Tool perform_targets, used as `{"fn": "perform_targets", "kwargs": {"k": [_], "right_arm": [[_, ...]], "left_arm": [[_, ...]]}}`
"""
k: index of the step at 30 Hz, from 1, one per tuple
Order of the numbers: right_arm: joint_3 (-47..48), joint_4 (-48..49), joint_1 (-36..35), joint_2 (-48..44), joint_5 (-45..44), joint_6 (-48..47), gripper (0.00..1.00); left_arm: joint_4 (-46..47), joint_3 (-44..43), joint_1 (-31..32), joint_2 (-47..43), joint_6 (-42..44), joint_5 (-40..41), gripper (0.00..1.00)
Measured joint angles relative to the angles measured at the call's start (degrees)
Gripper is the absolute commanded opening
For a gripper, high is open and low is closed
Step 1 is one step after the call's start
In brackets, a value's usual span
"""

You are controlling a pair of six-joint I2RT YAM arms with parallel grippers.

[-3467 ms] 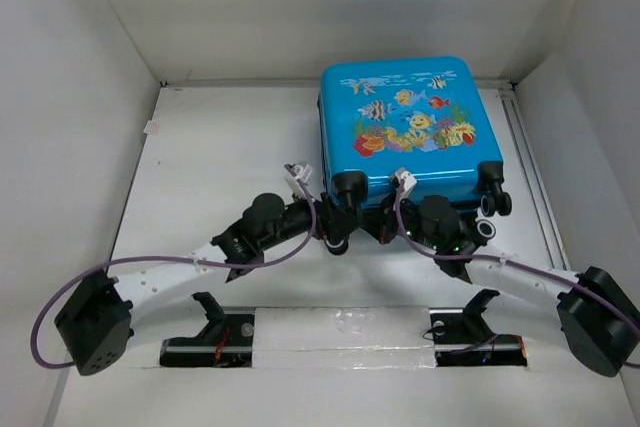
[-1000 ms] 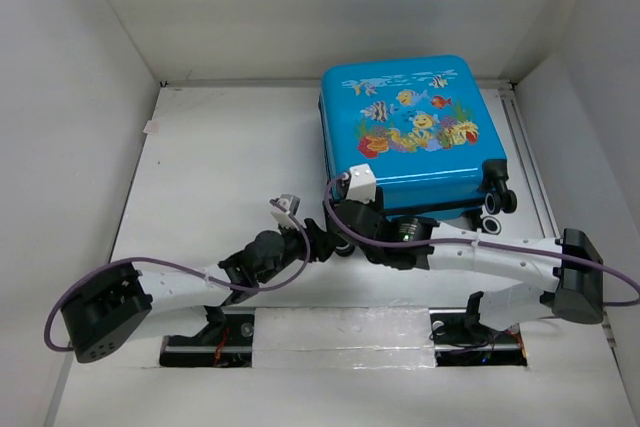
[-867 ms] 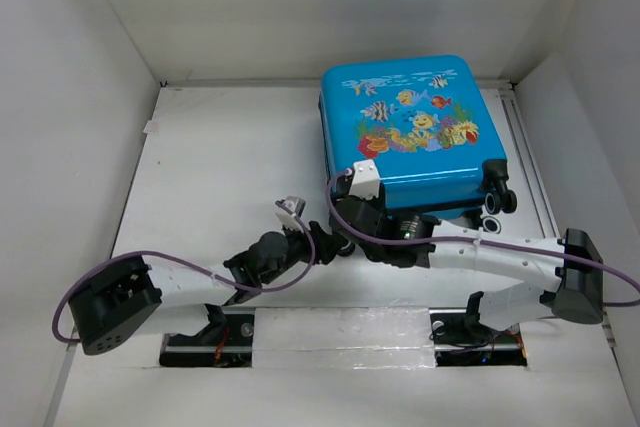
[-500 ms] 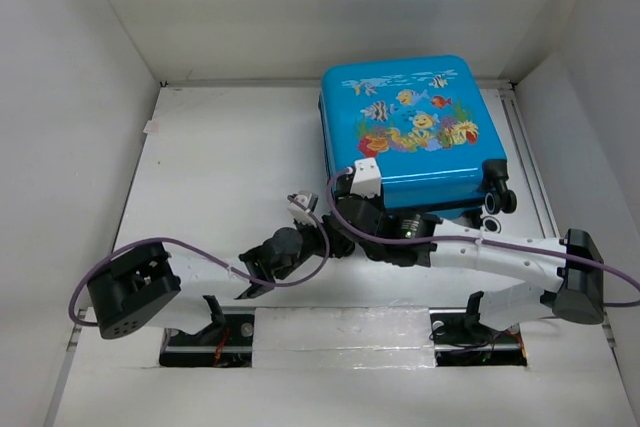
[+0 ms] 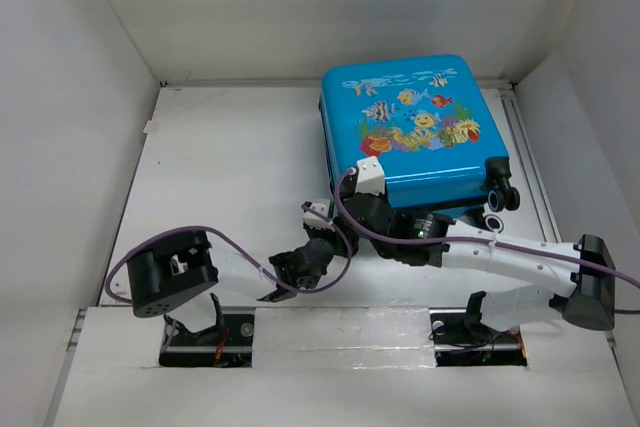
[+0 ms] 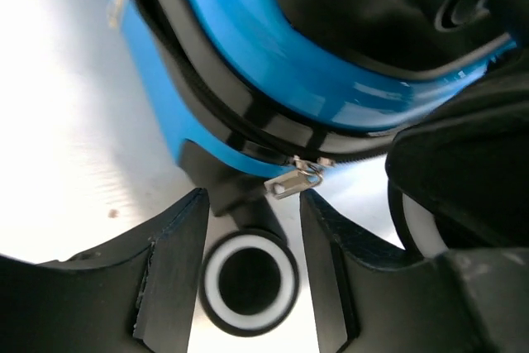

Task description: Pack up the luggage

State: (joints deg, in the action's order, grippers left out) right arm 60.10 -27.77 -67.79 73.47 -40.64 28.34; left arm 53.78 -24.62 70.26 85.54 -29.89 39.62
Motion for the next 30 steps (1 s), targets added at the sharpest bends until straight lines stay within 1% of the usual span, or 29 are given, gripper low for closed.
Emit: {"fn": "perform_targets", "kwargs": {"k": [4,6,12,16,18,21,22,23,24,26,30], "right_arm": [[-0.07,0.35,0.26,0.00,0.98,-0.07,0.00],[-0.07,0.44,0.31,0.00,1.18,-0.07,0.00],[-0.17,0.81,0.35,0.00,1.49,-0.13,0.00],[-0.61,1.36,0.37,0.00,1.60,-0.24,0.00],[-0.76,1.62,0.52,0.00,1.99,-0.24,0.02],[-0.83,1.92,0.68,0.00,2.56,-0.04,0.16],[-0.92,2.49,0.70,0.00,2.82,0.31,0.23],[-0.98,3.23,0.72,0.09,3.23,0.76,0.35],[-1.14,4.15,0.72,0.20,3.54,1.27,0.39],[-1.57,5.92,0.72,0.37,4.22,2.10,0.45],[-1.88,7.37,0.72,0.39,5.29,2.99,0.45]], "left_arm": [[4.28,-0.59,2.05,2.89,2.51,8.63,0.43],[7.13,-0.59,2.43,3.96,3.72,10.75,0.43],[14.56,0.63,4.07,6.25,8.15,13.84,0.43],[17.53,1.20,5.57,7.21,9.75,15.72,0.43],[18.32,1.81,6.08,7.30,9.73,15.63,0.45],[19.71,3.52,6.95,7.26,8.04,14.21,0.50],[19.85,4.26,7.67,7.17,7.72,13.70,0.52],[19.89,4.70,8.74,7.10,7.52,13.22,0.54],[19.98,4.90,10.05,7.08,7.56,12.76,0.55],[20.35,4.87,12.00,7.04,7.87,11.89,0.55],[20.57,4.04,12.92,6.97,8.57,12.26,0.53]]}}
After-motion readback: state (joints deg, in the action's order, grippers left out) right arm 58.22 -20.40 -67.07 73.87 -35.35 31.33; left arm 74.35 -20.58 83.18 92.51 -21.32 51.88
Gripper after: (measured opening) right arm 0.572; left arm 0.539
